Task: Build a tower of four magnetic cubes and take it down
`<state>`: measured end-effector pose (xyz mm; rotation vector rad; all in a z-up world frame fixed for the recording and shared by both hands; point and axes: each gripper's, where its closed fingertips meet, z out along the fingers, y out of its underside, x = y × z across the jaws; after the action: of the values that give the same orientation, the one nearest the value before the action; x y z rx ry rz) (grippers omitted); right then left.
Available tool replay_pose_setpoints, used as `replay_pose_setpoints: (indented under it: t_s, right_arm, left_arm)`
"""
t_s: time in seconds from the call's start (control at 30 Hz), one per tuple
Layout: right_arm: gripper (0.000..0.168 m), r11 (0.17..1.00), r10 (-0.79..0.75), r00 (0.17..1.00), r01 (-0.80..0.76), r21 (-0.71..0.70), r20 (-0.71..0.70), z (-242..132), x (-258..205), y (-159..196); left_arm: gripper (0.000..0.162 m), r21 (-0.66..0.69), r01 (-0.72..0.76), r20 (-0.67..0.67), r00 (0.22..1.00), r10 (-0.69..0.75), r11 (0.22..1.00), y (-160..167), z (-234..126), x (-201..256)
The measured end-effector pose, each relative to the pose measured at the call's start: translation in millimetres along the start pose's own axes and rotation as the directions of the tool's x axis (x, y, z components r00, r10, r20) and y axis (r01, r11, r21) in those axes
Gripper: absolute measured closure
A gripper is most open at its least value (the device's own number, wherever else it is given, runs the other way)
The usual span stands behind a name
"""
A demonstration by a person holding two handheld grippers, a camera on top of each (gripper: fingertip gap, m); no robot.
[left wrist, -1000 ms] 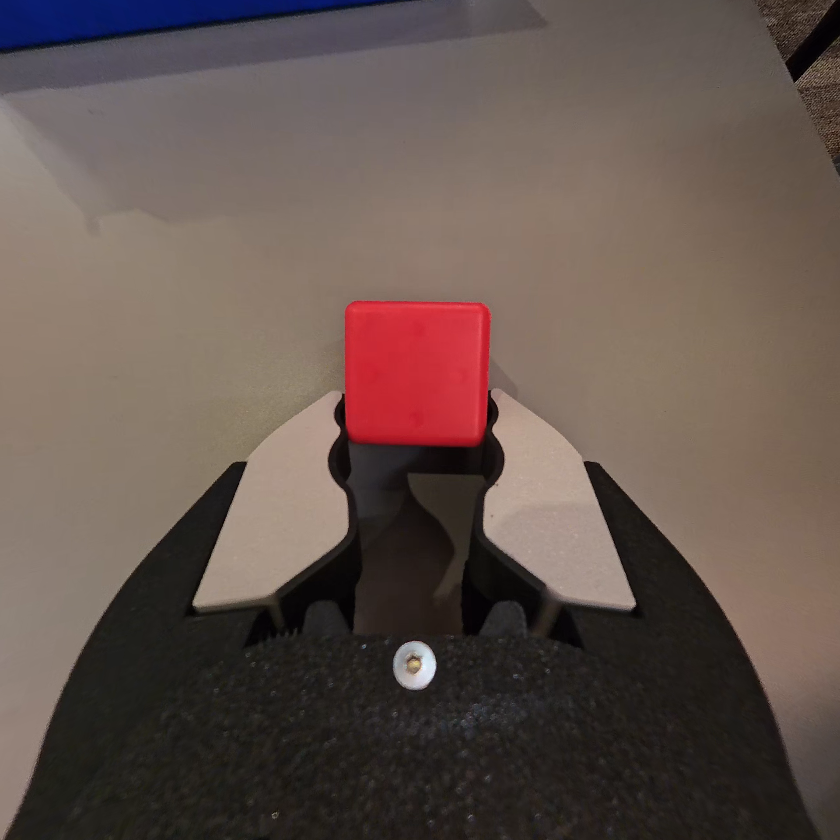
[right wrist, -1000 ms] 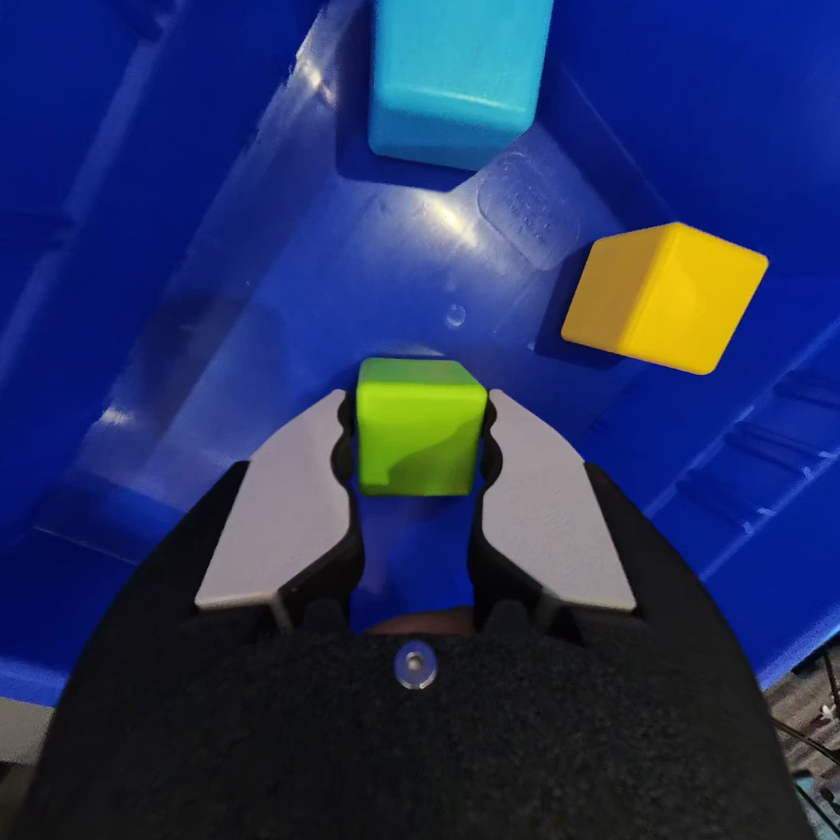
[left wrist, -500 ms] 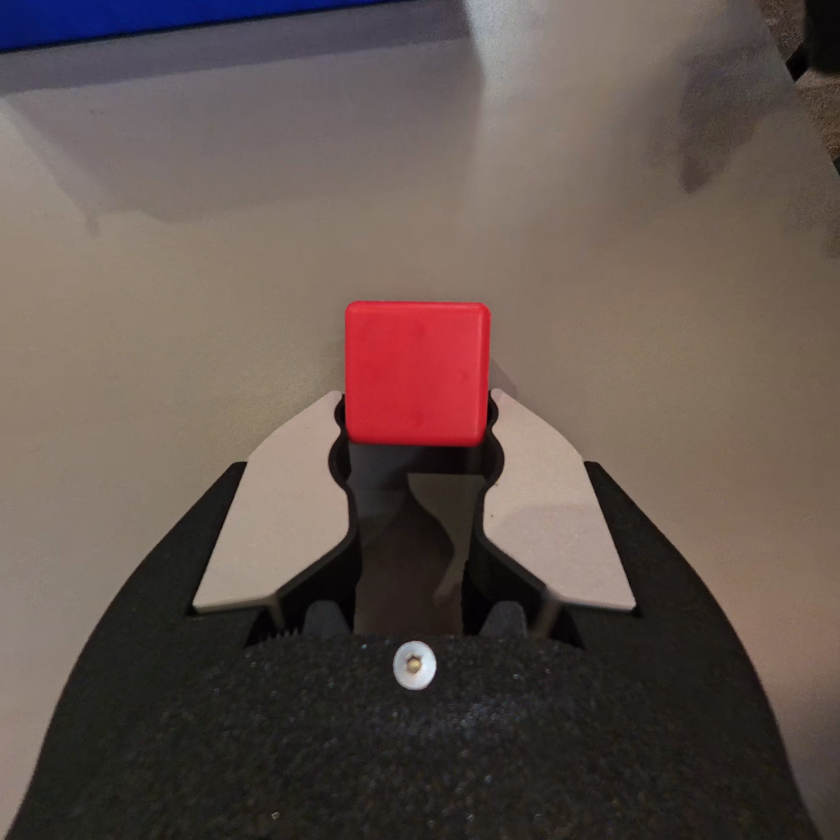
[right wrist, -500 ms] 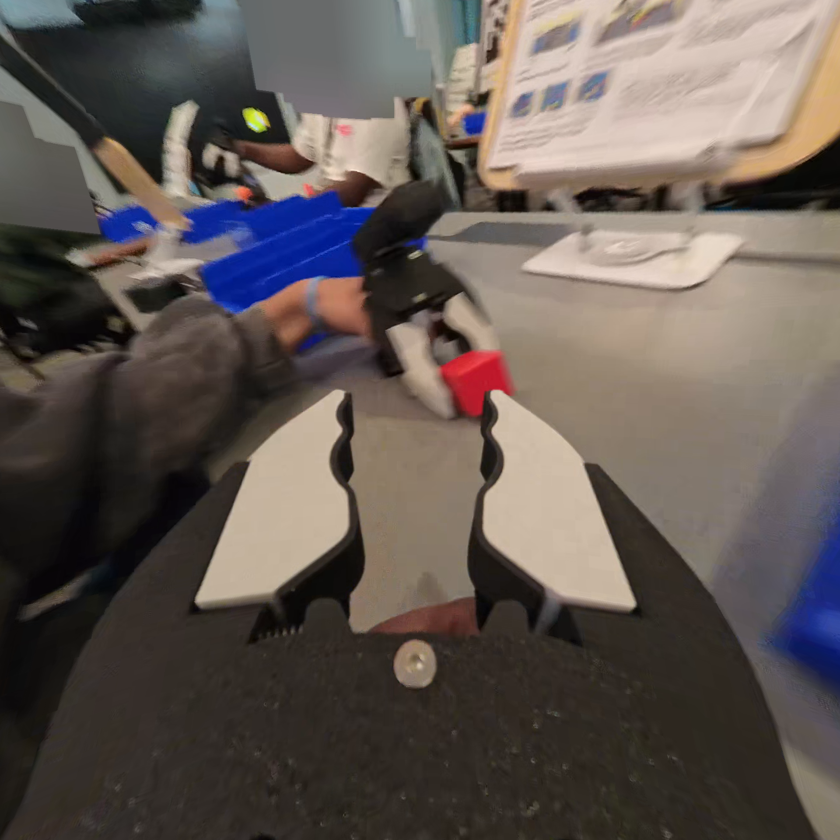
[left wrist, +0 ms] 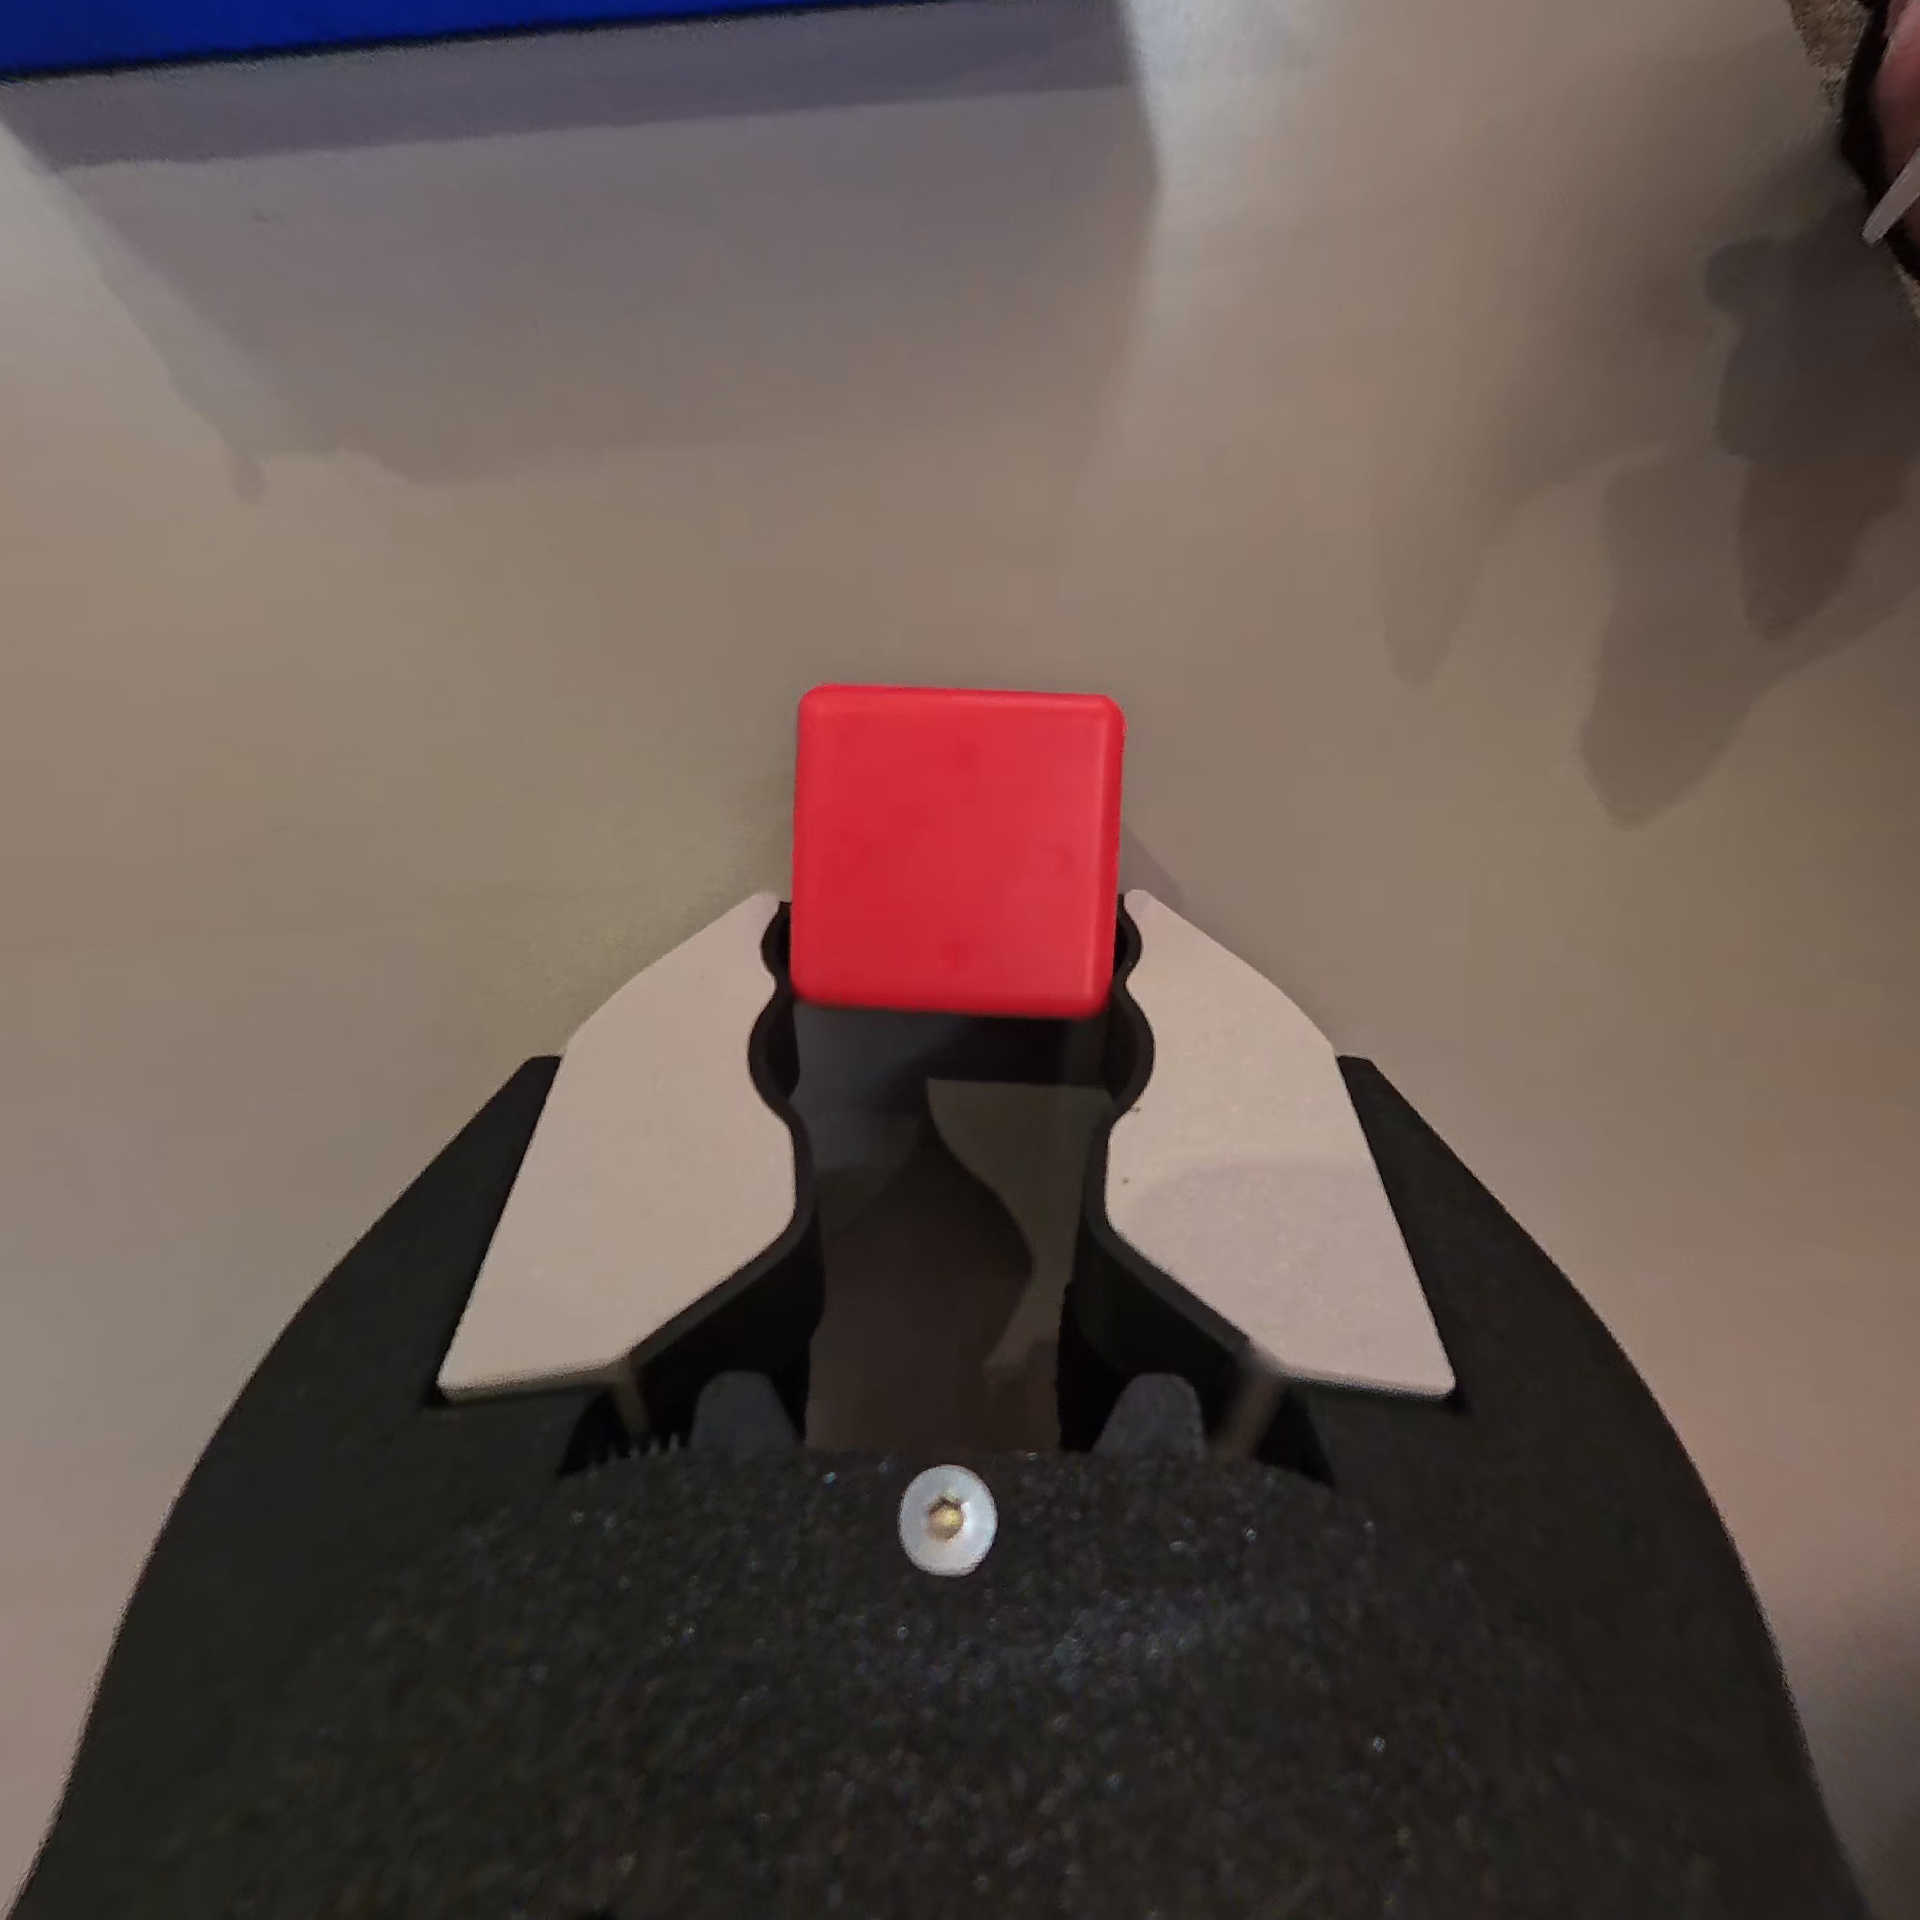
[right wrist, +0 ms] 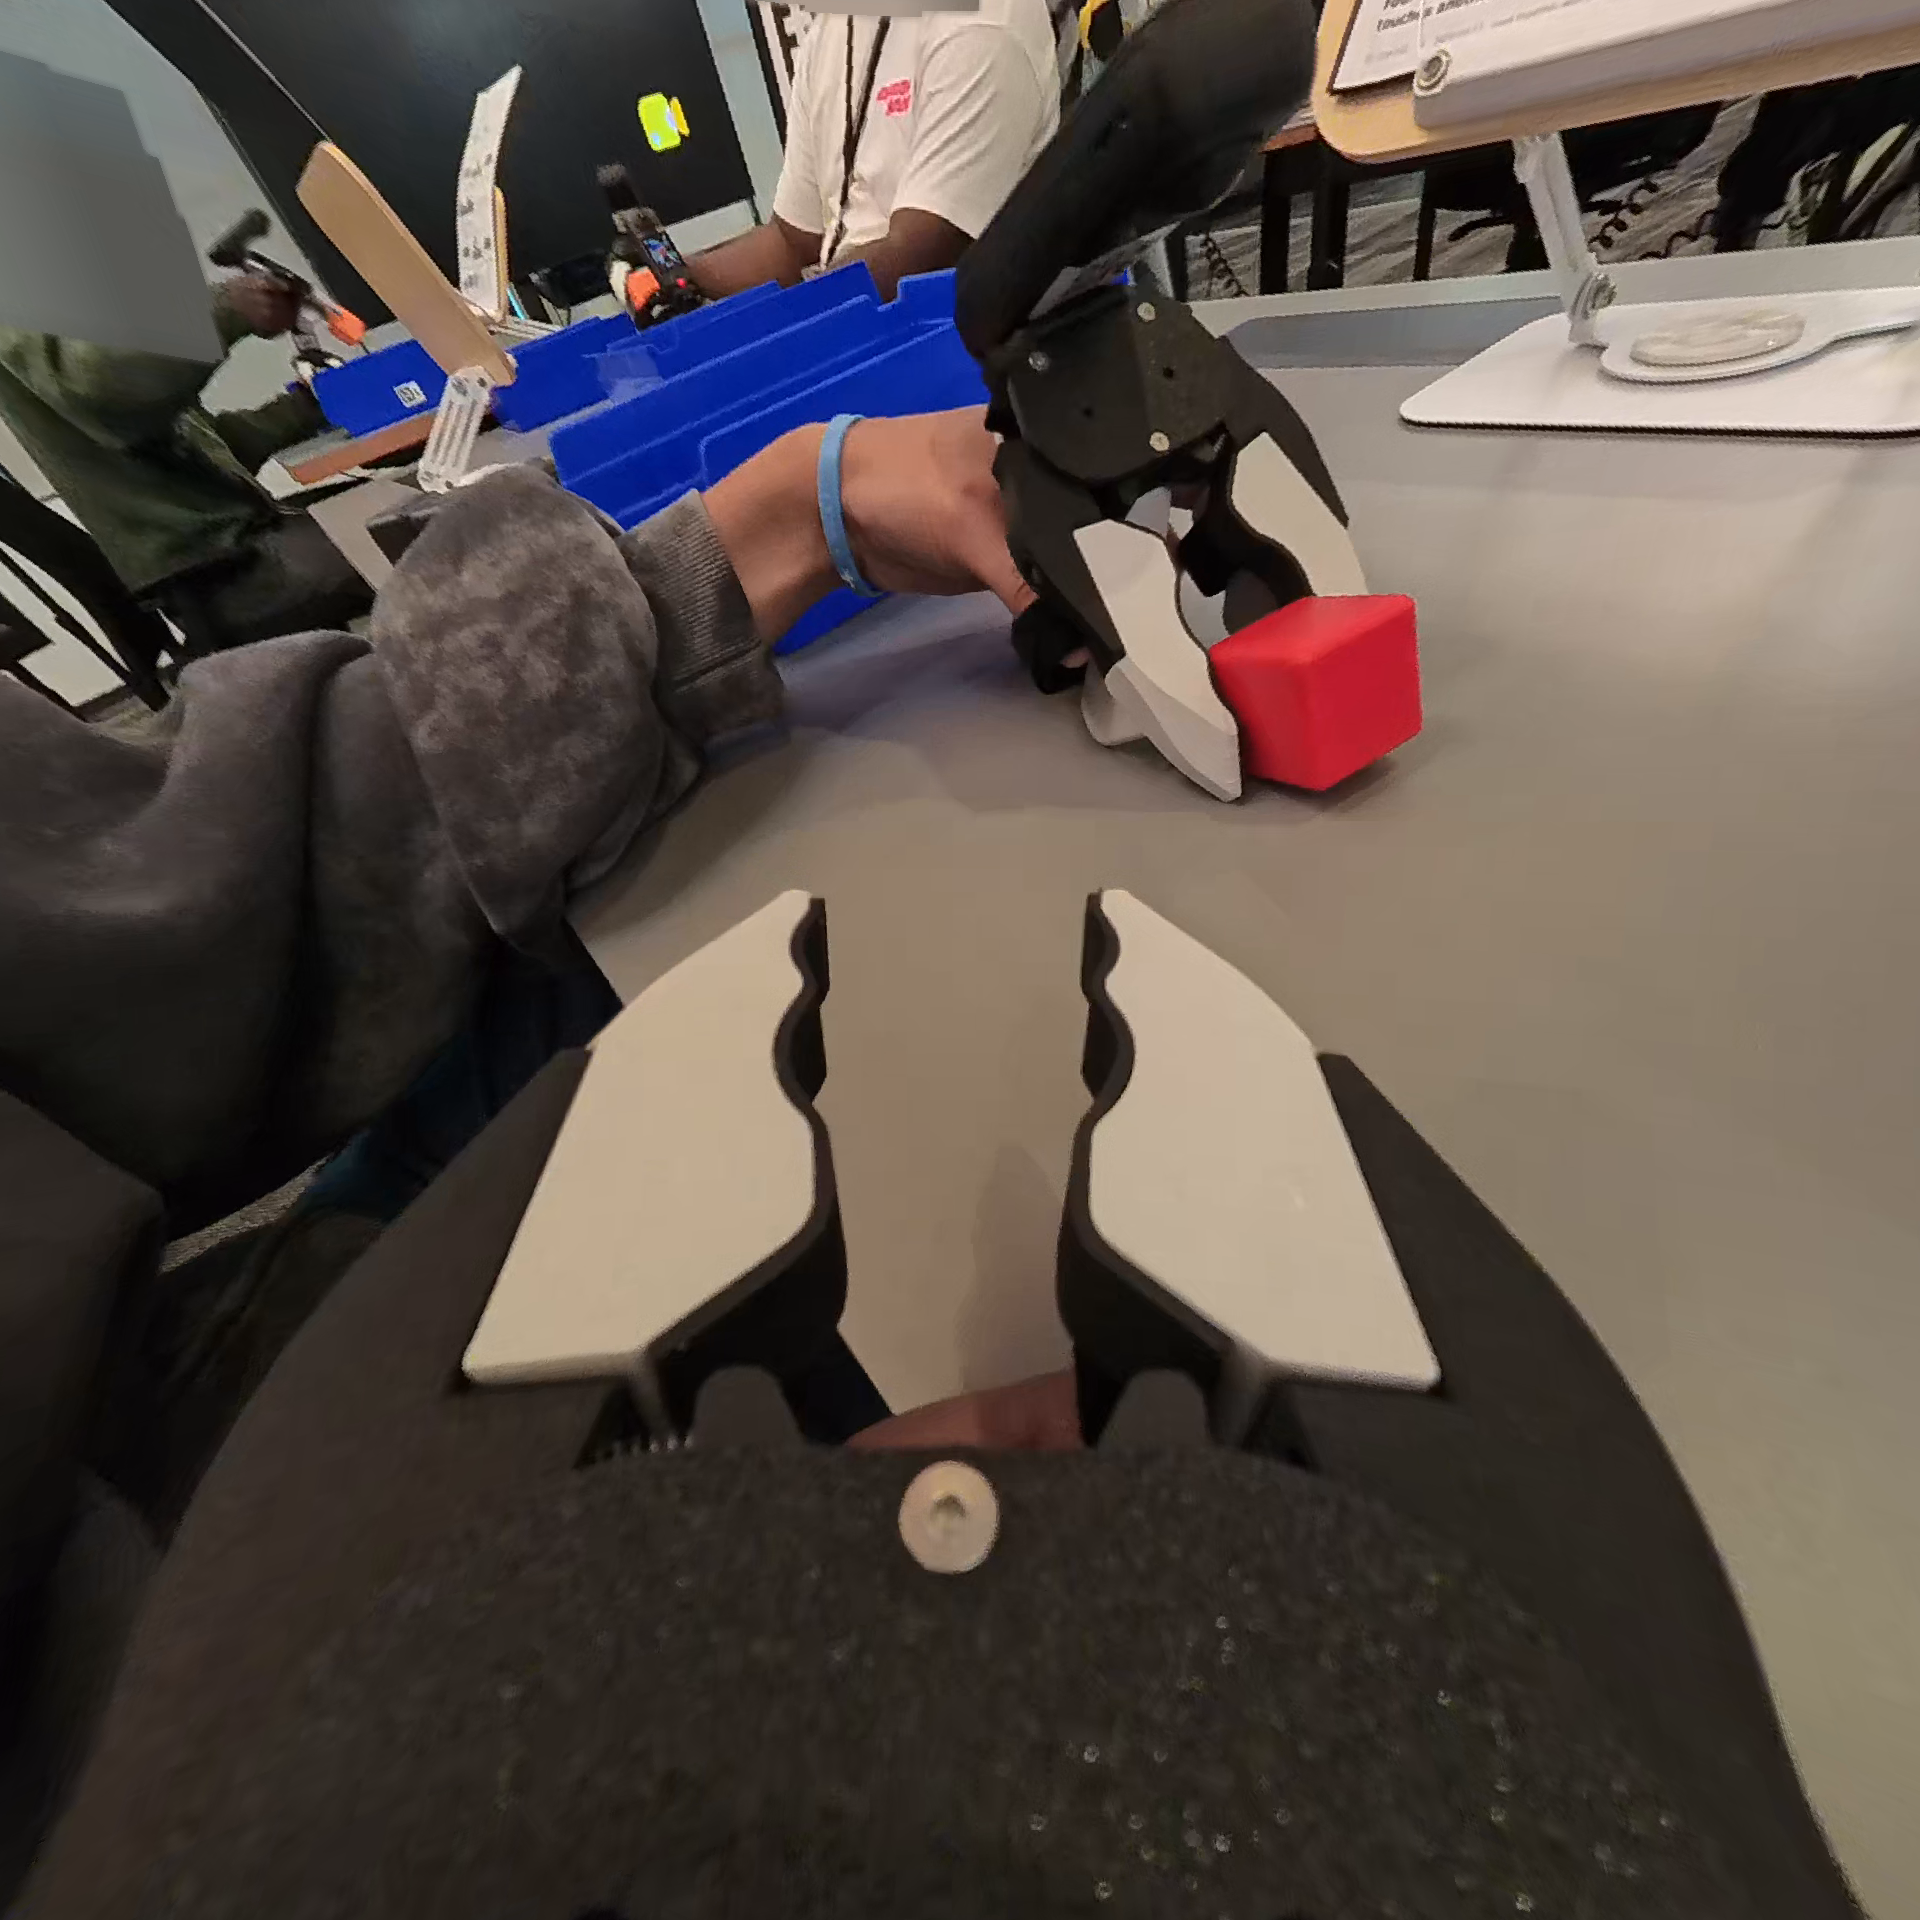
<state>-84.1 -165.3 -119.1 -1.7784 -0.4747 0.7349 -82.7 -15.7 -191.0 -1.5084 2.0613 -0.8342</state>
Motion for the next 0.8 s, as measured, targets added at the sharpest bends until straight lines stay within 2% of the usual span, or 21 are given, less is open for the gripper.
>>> replay_pose_setpoints:
  t_s: [0.13,0.2,0.27,0.3,0.37,0.43,0.5,0.6,0.67,0.73,0.8]
  right_arm:
    - [0.121,1.0,-0.018,1.0,0.018,0.012,-0.024,-7,2,-2]
    - [0.121,1.0,-0.011,0.999,0.011,0.023,-0.034,-11,5,-4]
    - [0.121,0.999,-0.011,0.998,0.012,0.033,-0.054,-15,10,-7]
    - [0.121,0.999,-0.015,0.998,0.017,0.035,-0.061,-17,11,-7]
    - [0.121,0.999,-0.033,0.996,0.034,0.023,-0.077,-19,16,-6]
    - [0.118,0.998,-0.055,0.993,0.055,-0.001,-0.107,-20,22,-3]
    - [0.116,0.998,-0.062,0.992,0.059,-0.033,-0.108,-20,24,1]
    - [0.115,0.983,-0.156,0.975,0.137,-0.124,-0.157,-18,32,3]
    - [0.109,0.943,-0.257,0.953,0.211,-0.259,-0.159,-11,38,3]
    - [0.107,0.864,-0.365,0.924,0.293,-0.411,-0.109,3,42,0]
    - [0.103,0.738,-0.473,0.881,0.381,-0.558,-0.024,22,52,-6]
  left_arm:
    - [0.099,0.012,0.024,0.047,0.999,-0.024,1.0,0,-3,-3]
    - [0.096,0.036,0.082,0.087,0.993,-0.085,0.996,1,-11,-2]
    - [0.108,0.091,0.168,0.176,0.967,-0.182,0.982,-4,-30,-2]
    - [0.108,0.148,0.215,0.221,0.944,-0.244,0.965,-10,-43,0]
    - [0.105,0.351,0.31,0.245,0.88,-0.406,0.883,-32,-72,15]
    - [0.104,0.55,0.346,0.216,0.82,-0.53,0.76,-50,-100,43]
    - [0.103,0.648,0.33,0.223,0.78,-0.585,0.687,-49,-116,81]
    - [0.106,0.699,0.277,0.313,0.71,-0.63,0.66,-22,-122,135]
    - [0.11,0.73,0.273,0.32,0.674,-0.666,0.627,-10,-126,160]
    - [0.113,0.744,0.283,0.282,0.689,-0.668,0.606,-10,-127,178]
    - [0.114,0.758,0.288,0.239,0.711,-0.661,0.585,-14,-126,188]
